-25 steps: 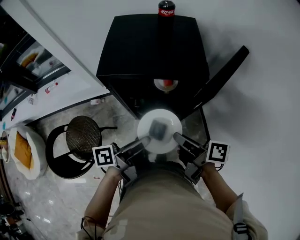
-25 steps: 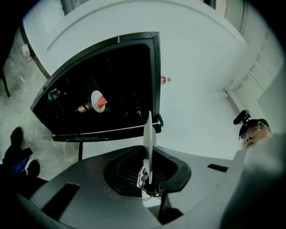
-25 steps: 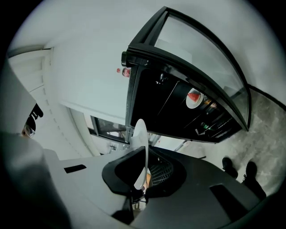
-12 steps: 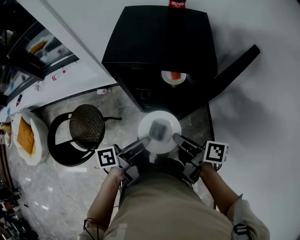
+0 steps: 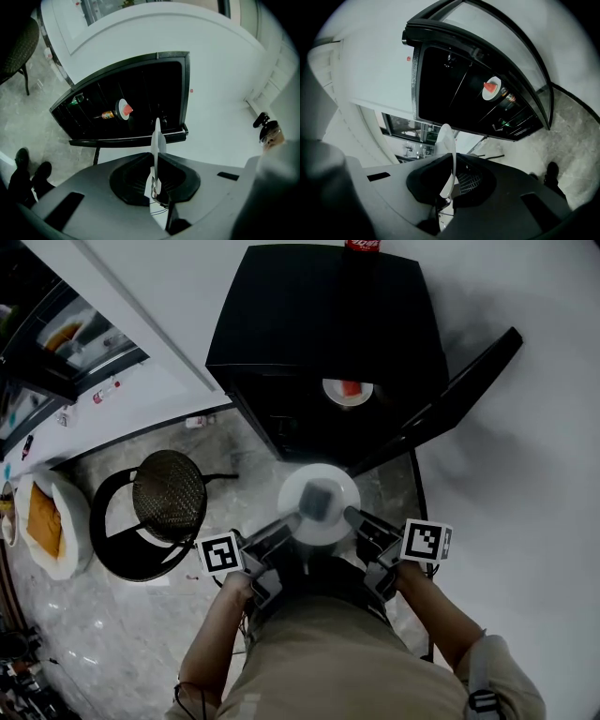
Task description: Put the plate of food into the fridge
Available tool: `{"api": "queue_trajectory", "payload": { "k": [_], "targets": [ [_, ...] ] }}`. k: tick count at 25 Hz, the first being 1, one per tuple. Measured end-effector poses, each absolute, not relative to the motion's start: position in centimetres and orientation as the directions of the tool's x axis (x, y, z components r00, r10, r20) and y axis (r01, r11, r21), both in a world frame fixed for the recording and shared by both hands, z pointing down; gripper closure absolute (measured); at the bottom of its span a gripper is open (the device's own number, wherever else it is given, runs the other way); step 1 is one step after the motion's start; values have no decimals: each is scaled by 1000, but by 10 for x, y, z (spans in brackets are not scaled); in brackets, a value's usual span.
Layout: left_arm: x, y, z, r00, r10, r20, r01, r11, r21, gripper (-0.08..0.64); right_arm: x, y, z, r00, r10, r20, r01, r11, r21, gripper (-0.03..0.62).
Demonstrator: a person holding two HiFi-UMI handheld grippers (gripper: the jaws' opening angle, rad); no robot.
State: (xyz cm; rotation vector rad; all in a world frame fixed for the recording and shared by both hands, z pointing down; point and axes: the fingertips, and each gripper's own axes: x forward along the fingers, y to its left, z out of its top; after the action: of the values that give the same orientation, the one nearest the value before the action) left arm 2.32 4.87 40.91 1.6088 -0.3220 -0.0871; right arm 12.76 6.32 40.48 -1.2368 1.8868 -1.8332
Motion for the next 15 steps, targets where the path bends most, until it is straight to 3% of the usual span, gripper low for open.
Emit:
{"api": "queue_trajectory", "payload": {
  "k": [8,15],
  "targets": [
    [-9,38,439,949,-290,120,-120,20,993,528,96,48,428,-597,-662,453,-485,-153,-861,560],
    [-45,35,457,944,-304,124,-120,34,992,526,59,43,450,-618,-641,456,-462,-174,-870,560]
  ]
}}
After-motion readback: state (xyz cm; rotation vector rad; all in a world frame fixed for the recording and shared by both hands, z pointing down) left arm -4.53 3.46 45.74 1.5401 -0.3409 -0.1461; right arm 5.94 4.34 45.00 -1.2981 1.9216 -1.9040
